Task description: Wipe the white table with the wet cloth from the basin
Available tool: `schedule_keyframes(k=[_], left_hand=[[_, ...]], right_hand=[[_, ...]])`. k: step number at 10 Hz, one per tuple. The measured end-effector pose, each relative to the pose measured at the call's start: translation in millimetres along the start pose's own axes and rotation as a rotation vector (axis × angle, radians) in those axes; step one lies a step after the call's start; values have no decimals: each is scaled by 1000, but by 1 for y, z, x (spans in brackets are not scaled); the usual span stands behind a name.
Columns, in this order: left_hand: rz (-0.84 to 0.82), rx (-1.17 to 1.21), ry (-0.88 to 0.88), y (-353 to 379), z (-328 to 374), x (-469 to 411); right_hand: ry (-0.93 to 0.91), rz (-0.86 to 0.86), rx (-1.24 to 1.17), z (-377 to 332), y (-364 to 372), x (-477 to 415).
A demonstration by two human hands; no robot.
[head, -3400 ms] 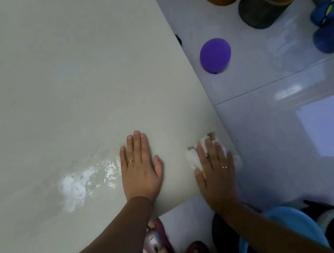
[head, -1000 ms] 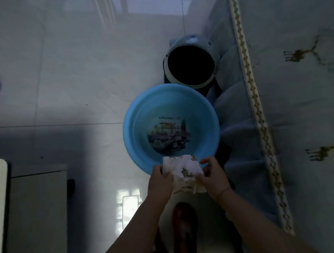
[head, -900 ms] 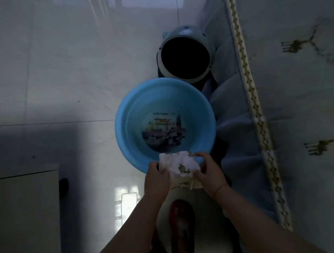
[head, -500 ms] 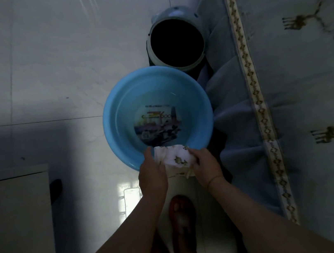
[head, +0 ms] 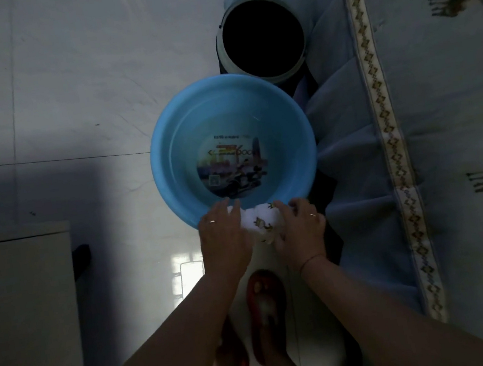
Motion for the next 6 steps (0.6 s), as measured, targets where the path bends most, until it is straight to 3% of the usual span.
schedule_keyframes(k=[1, 2, 4, 6], left_hand=[[-173, -133, 207, 26, 8, 7], [-213, -230, 180, 39, -4, 5], [-118, -114, 188, 32, 1, 3], [-178, -187, 145, 27, -11, 6]], right_hand=[[-202, -71, 85, -22, 16, 0], [-287, -126, 140, -30, 28, -5], [-269, -46, 112, -32, 26, -11], [-219, -174, 114, -30, 29, -6]])
Point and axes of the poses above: each hand's wrist, its own x-axis away from the middle knuckle, its own y-axis out of the palm, z = x × y, the point moved 9 cm from there along -x, towards the middle knuckle, and after that the axes turned 9 degrees about -y, right-handed, at the moved point
